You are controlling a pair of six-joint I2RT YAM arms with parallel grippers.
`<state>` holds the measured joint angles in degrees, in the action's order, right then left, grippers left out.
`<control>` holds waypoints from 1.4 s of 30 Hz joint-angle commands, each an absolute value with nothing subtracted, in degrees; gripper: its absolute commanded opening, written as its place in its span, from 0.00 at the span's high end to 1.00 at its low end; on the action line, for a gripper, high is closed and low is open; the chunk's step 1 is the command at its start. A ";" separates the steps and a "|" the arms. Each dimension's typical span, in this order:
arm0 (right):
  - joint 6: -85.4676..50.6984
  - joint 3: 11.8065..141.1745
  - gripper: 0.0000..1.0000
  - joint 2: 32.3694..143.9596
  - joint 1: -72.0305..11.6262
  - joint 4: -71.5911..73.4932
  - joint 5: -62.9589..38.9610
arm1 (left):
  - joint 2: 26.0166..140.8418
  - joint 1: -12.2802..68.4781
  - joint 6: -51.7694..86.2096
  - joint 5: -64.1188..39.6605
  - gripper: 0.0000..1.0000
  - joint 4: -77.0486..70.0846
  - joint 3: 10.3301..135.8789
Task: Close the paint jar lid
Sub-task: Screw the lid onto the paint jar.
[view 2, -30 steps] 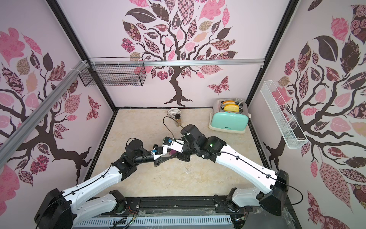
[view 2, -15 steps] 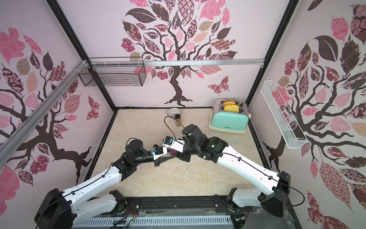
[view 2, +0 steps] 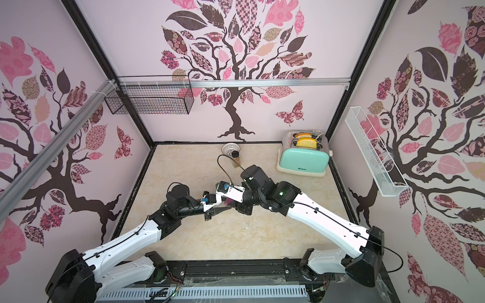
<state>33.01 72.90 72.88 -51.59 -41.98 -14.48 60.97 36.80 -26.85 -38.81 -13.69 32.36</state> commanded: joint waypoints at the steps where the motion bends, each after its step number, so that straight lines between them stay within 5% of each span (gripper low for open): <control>1: 31.55 72.99 0.63 73.65 -51.94 -42.30 -14.98 | 60.80 37.02 -27.04 -39.41 0.78 -14.24 33.88; 17: 11.04 70.08 0.71 73.08 -52.30 -35.87 -11.31 | 60.12 37.09 -27.13 -38.24 0.78 -14.94 33.40; 31: 22.50 69.19 0.34 66.62 -52.23 -40.63 -12.30 | 60.11 37.27 -27.13 -38.23 0.78 -15.03 33.31; 42: 30.56 65.55 0.27 67.38 -54.40 -36.45 -9.70 | 60.38 37.27 -27.16 -38.45 0.78 -14.91 33.31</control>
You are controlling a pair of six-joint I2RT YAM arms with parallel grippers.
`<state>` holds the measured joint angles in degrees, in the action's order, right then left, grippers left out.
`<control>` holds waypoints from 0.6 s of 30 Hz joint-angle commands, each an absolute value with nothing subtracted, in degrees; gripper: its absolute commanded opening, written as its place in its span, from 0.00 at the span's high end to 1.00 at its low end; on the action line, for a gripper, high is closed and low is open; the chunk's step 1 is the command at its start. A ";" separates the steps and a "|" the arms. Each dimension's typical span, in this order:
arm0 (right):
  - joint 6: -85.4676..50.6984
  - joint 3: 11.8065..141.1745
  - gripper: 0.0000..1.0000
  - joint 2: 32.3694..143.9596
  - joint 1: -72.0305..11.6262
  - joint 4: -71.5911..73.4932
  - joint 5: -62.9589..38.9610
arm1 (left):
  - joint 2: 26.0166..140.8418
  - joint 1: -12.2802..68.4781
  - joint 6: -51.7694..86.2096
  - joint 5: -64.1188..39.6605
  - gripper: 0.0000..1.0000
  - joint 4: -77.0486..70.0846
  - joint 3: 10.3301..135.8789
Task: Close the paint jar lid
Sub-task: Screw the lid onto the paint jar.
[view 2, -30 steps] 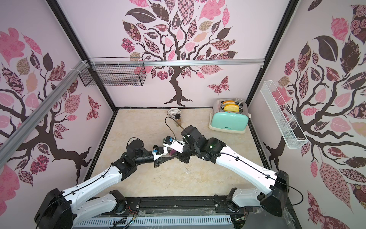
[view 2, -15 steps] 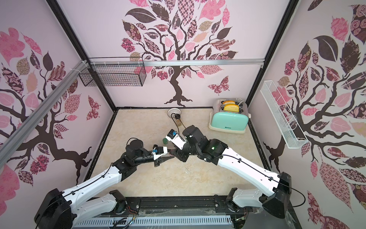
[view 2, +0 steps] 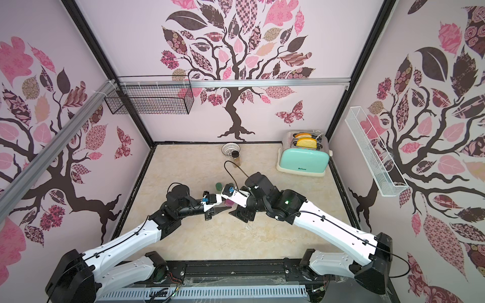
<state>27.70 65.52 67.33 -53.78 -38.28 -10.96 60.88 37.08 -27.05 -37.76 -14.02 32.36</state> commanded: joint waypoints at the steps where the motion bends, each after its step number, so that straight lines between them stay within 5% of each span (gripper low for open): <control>1: 30.53 65.60 0.27 67.57 -54.49 -35.96 -9.58 | 60.45 37.27 -27.16 -38.42 0.78 -14.86 33.31; 8: 30.52 65.48 0.32 68.02 -54.84 -32.90 -8.47 | 60.56 37.36 -27.02 -38.50 0.78 -14.85 33.31; 18: 30.06 66.10 0.52 69.29 -54.84 -33.49 -8.40 | 60.41 37.35 -27.09 -38.50 0.78 -14.77 33.35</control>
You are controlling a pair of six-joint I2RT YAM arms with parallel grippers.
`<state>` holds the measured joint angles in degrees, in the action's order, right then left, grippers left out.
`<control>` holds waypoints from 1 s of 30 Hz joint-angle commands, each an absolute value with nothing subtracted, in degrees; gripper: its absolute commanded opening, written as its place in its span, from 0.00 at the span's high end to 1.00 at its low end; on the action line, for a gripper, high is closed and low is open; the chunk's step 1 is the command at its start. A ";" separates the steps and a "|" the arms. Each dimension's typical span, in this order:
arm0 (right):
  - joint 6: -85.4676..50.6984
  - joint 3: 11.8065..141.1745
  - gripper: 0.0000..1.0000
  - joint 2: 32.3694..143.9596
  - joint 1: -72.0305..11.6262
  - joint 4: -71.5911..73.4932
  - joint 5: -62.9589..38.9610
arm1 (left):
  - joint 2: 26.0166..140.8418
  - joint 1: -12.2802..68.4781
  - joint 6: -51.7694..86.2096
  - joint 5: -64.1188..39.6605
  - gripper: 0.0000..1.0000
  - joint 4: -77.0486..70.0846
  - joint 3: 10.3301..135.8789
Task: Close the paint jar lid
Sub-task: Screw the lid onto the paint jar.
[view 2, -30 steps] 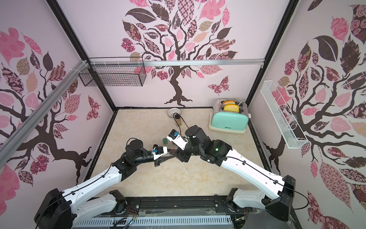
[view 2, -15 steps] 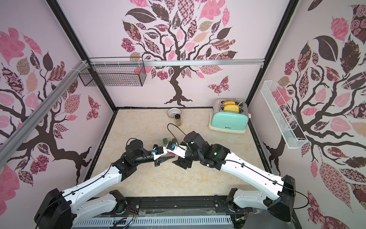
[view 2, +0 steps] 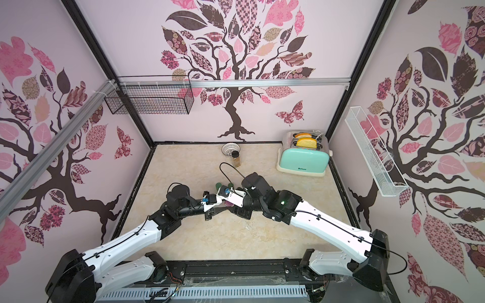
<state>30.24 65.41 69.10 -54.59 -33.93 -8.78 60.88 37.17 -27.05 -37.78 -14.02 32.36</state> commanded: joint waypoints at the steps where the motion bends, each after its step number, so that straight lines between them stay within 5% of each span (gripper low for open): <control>1: 29.92 66.15 0.55 69.56 -54.84 -33.66 -8.39 | 60.38 37.36 -27.09 -38.53 0.78 -14.77 33.40; 6: 28.30 66.27 0.63 70.05 -54.84 -33.59 -7.82 | 60.32 37.31 -27.10 -38.54 0.78 -14.77 33.31; 11: 27.70 66.22 0.45 69.46 -54.85 -33.36 -7.59 | 60.40 37.44 -27.08 -38.50 0.78 -14.77 33.36; 30: 28.30 65.49 0.49 68.27 -54.84 -30.85 -7.14 | 60.73 37.47 -27.14 -38.50 0.77 -14.59 33.40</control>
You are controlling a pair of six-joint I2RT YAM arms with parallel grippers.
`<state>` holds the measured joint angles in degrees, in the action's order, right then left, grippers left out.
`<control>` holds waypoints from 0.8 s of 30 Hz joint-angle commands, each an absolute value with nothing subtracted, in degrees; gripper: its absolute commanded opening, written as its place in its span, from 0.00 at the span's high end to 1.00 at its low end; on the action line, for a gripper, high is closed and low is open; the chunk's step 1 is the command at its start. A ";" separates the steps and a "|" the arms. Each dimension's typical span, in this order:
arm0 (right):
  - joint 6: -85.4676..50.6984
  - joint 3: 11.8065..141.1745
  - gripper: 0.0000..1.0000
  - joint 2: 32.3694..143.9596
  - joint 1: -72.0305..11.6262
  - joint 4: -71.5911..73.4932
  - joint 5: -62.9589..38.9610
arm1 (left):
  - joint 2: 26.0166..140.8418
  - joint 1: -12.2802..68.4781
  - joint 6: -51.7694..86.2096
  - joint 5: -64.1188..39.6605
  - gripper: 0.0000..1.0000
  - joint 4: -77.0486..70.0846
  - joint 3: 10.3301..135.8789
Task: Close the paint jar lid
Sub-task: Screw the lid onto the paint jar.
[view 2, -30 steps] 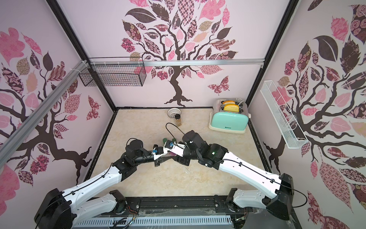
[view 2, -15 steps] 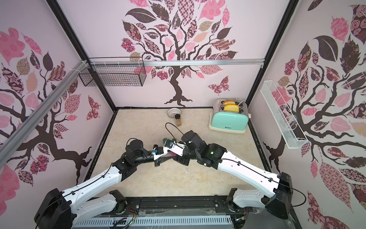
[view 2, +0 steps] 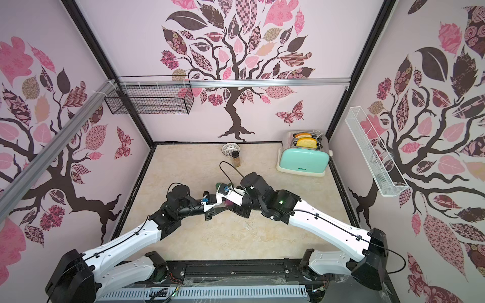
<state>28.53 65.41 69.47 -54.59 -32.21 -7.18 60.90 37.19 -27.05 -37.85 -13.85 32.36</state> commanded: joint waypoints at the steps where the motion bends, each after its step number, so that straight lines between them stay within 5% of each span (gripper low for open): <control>1: 28.14 65.45 0.54 68.29 -54.84 -30.97 -7.09 | 60.73 37.52 -27.15 -38.50 0.77 -14.59 33.41; 13: 22.74 64.70 0.77 68.73 -54.80 -30.51 -4.31 | 60.55 37.53 -27.25 -38.25 0.77 -14.61 33.40; 24: -20.81 66.56 0.90 74.88 -60.33 -32.37 13.19 | 60.45 37.53 -27.31 -37.11 0.78 -15.43 33.22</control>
<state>-0.47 64.84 71.70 -59.46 -30.72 4.80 61.01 37.08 -27.05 -36.05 -10.76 32.34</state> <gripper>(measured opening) 0.339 0.315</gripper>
